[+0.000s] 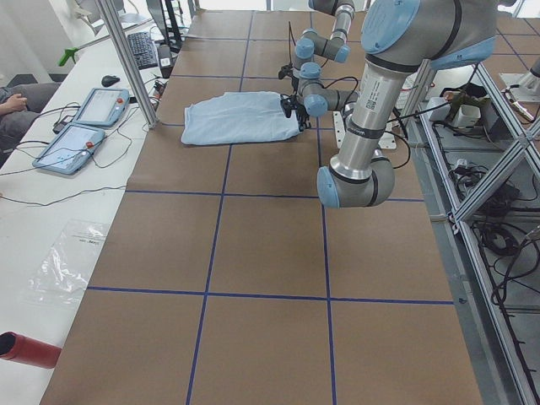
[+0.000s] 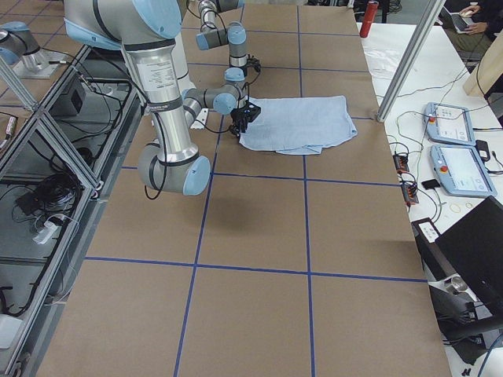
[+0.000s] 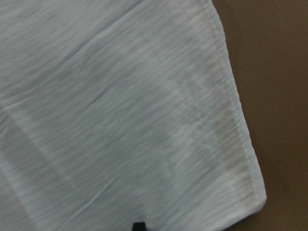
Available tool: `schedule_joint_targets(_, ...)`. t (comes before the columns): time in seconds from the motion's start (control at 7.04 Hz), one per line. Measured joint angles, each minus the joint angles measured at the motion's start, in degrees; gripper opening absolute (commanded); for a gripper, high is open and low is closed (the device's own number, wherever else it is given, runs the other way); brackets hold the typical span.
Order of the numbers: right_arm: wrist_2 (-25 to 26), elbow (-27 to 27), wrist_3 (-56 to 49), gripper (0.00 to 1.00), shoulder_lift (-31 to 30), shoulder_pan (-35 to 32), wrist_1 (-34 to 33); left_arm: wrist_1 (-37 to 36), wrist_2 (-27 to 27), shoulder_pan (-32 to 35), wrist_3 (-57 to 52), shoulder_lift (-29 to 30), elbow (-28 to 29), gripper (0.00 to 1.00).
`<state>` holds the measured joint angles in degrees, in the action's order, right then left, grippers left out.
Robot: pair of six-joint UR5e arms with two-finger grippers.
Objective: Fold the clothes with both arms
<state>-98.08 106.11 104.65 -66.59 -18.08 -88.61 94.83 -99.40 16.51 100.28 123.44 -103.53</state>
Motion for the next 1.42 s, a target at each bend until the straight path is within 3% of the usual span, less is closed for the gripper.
schedule_joint_targets(0.57, -1.5, 1.27, 0.03, 0.0, 1.29, -1.79, 0.01, -0.05, -0.02, 0.04, 0.0, 0.14, -0.68, 0.0)
schedule_joint_targets(0.99, -3.72, 6.62, 0.13, 0.0, -0.27, -2.64, 0.01, -3.24, -0.24, -0.17, 0.02, -1.36, -7.75, 0.0)
schedule_joint_targets(1.42, -15.23, 10.94, 0.28, 0.0, -2.82, -2.29, -0.05, -14.93, -1.98, -5.61, 0.24, -1.59, -18.5, 0.0)
